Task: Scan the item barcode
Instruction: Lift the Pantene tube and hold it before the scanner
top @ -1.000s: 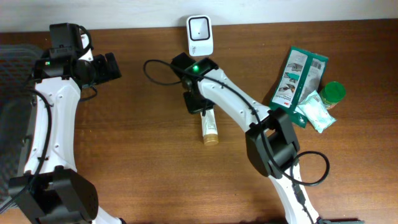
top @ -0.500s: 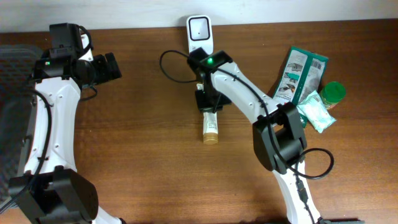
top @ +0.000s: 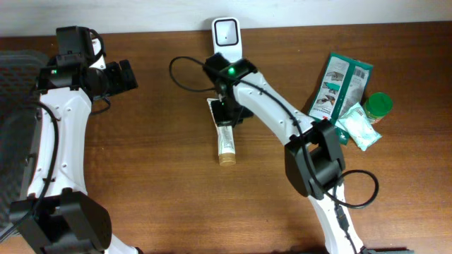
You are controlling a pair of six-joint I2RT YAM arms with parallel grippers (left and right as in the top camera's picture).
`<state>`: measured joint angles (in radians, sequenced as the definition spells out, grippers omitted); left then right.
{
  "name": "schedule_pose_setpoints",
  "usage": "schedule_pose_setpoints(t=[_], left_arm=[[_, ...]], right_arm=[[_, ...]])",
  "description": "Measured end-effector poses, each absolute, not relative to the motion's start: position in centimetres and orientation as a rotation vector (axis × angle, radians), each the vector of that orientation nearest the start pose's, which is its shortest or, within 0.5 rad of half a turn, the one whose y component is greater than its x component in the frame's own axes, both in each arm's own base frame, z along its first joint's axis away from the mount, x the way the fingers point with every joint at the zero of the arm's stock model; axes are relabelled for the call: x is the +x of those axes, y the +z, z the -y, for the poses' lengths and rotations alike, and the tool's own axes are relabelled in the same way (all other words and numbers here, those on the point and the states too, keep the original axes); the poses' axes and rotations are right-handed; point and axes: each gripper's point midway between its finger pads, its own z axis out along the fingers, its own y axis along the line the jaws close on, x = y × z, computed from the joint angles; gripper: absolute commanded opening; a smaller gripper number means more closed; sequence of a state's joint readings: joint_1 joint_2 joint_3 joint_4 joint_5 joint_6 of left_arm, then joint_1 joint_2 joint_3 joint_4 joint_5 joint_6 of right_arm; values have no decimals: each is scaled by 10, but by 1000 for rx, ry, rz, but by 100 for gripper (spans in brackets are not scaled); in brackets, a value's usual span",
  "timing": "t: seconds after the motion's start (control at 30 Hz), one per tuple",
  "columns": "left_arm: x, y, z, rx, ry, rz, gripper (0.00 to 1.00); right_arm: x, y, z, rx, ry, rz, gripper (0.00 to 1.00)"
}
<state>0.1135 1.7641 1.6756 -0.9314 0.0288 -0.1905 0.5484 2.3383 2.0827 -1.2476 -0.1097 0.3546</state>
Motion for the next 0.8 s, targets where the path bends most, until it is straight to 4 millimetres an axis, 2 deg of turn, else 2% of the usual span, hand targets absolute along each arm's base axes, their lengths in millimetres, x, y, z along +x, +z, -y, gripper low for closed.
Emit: schedule_pose_setpoints(t=[0.07, 0.2, 0.47, 0.6, 0.8], left_arm=[[446, 201, -46, -382, -65, -2563, 99], [446, 201, -46, -382, -65, -2563, 99], [446, 201, -46, -382, -66, -2563, 99], [446, 201, -46, -382, -66, -2563, 99], [446, 201, -46, -382, -66, -2563, 99]], right_arm=[[391, 60, -266, -334, 352, -3128, 4], [386, 55, -276, -359, 455, -3135, 4], [381, 43, -279, -378, 495, -3142, 4], [383, 43, -282, -383, 513, -3127, 4], [392, 58, -269, -338, 643, -3135, 4]])
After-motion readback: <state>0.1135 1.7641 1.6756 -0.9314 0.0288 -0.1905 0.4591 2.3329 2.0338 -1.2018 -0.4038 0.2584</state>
